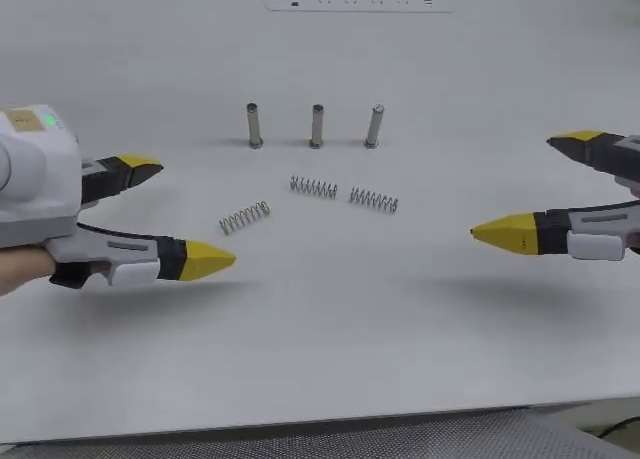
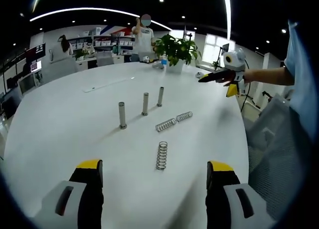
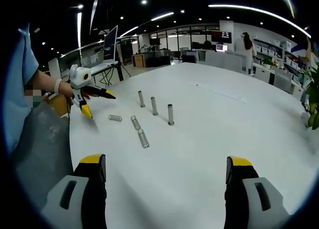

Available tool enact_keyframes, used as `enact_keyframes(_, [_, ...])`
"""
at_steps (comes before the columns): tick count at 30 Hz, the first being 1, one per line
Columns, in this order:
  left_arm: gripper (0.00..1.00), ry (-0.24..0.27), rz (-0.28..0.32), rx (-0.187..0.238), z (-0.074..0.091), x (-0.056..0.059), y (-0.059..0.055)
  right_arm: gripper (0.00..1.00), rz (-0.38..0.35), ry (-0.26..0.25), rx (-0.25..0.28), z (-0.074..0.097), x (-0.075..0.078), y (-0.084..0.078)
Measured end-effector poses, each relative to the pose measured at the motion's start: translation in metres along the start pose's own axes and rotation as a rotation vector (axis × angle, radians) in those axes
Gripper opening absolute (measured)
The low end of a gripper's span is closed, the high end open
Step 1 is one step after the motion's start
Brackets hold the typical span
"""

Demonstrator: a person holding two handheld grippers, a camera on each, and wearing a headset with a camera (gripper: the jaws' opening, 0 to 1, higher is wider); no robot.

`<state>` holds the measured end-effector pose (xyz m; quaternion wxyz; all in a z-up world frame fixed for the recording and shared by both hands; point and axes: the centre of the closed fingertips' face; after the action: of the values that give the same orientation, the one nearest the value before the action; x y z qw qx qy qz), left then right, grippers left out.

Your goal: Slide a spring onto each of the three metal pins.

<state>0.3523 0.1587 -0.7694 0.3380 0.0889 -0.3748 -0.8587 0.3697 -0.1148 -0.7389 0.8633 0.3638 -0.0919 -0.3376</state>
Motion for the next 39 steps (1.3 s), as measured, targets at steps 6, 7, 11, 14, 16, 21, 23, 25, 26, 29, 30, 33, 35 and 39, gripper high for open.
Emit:
enact_keyframes(6, [0.72, -0.006, -0.020, 0.004, -0.004, 0.006, -0.003, 1.00, -0.001, 0.005, -0.002, 0.000, -0.003, 0.000])
enact_keyframes(7, [0.70, -0.007, -0.021, 0.004, -0.004, 0.007, -0.003, 1.00, 0.000, 0.005, -0.002, 0.000, -0.004, 0.000])
enact_keyframes(11, [0.59, 0.002, -0.024, 0.013, -0.007, 0.006, -0.004, 1.00, -0.002, 0.006, -0.003, 0.000, -0.005, -0.001])
enact_keyframes(14, [0.53, 0.014, -0.020, 0.017, -0.010, 0.003, -0.006, 1.00, -0.005, 0.006, -0.004, 0.001, -0.006, -0.002])
enact_keyframes(16, [0.49, 0.015, -0.019, 0.014, -0.012, 0.003, -0.007, 1.00, -0.005, 0.006, -0.004, 0.001, -0.006, -0.002])
enact_keyframes(21, [0.38, 0.020, -0.030, 0.009, -0.018, 0.001, -0.009, 1.00, -0.006, 0.005, -0.007, 0.001, -0.009, -0.003])
enact_keyframes(23, [0.34, 0.017, -0.027, 0.009, -0.021, 0.000, -0.008, 1.00, -0.010, 0.006, -0.006, 0.002, -0.010, -0.004])
enact_keyframes(25, [0.31, 0.011, -0.026, 0.005, -0.023, 0.001, -0.008, 1.00, -0.012, 0.005, -0.008, 0.002, -0.010, -0.005])
enact_keyframes(26, [0.28, 0.015, -0.039, 0.003, -0.025, 0.001, -0.008, 1.00, -0.013, 0.006, -0.009, 0.002, -0.011, -0.006])
enact_keyframes(29, [0.22, 0.013, -0.042, 0.001, -0.027, 0.002, -0.007, 1.00, -0.016, 0.006, -0.011, 0.002, -0.012, -0.007])
enact_keyframes(30, [0.21, 0.013, -0.044, -0.001, -0.028, 0.002, -0.006, 1.00, -0.018, 0.007, -0.011, 0.002, -0.013, -0.008])
enact_keyframes(33, [0.16, 0.014, -0.047, -0.007, -0.031, 0.001, -0.006, 1.00, -0.023, 0.006, -0.012, 0.002, -0.014, -0.009])
enact_keyframes(35, [0.12, 0.013, -0.052, -0.020, -0.034, 0.001, -0.009, 1.00, -0.023, 0.005, -0.011, 0.003, -0.014, -0.009])
enact_keyframes(39, [0.10, 0.004, -0.058, -0.027, -0.036, 0.003, -0.010, 1.00, -0.027, 0.004, -0.010, 0.004, -0.013, -0.010])
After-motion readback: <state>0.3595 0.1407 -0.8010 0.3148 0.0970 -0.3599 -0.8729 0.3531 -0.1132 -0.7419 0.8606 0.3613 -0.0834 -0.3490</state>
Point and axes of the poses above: the centre of the closed fingertips' face, and the gripper's own axes: z roughly backward along the fingers, x roughly to its right, y roughly out of its top, and after that the axes turned 13 degrees about -x, right-handed
